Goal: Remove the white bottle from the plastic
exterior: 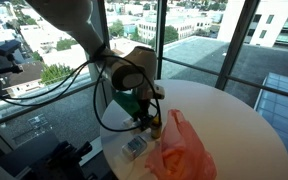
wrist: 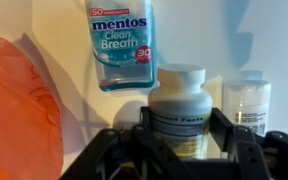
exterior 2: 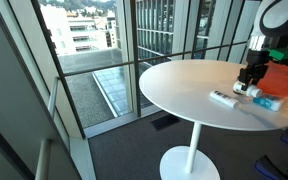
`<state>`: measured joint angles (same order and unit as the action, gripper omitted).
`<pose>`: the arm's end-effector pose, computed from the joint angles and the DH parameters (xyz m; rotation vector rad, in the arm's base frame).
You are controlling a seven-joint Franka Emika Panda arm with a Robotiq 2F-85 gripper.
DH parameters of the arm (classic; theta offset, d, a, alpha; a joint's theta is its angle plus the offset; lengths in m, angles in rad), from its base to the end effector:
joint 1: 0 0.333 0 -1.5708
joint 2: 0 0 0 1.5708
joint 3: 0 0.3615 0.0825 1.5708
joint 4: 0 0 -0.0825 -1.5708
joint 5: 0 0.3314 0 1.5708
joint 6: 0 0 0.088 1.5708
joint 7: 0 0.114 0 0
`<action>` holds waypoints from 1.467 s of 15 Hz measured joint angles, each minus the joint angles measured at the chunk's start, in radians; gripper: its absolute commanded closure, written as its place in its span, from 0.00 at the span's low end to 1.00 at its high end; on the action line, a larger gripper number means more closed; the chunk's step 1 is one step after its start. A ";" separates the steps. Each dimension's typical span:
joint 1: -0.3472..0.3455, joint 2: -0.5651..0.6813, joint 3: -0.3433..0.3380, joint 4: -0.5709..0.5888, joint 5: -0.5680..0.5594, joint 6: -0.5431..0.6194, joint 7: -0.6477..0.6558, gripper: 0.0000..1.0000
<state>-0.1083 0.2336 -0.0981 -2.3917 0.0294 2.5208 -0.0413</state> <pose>0.4649 -0.0971 0.2961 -3.1177 0.2946 0.1617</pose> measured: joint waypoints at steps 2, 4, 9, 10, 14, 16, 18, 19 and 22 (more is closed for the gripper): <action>-0.004 0.020 -0.003 0.006 0.000 0.010 0.000 0.47; -0.007 0.033 -0.006 0.013 0.000 0.010 0.000 0.27; -0.010 0.051 -0.015 0.028 0.000 0.010 0.001 0.00; -0.010 0.051 -0.016 0.031 0.000 0.009 0.003 0.00; -0.013 0.040 -0.028 0.042 0.000 -0.028 0.015 0.00; -0.013 0.017 -0.043 0.046 -0.002 -0.073 0.032 0.00; -0.013 -0.018 -0.063 0.047 -0.026 -0.123 0.073 0.00; -0.013 -0.039 -0.074 0.048 -0.045 -0.146 0.102 0.00; -0.014 -0.106 -0.099 0.056 -0.100 -0.213 0.190 0.00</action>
<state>-0.1219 0.1278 -0.1976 -2.3352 -0.0703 2.3079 0.1484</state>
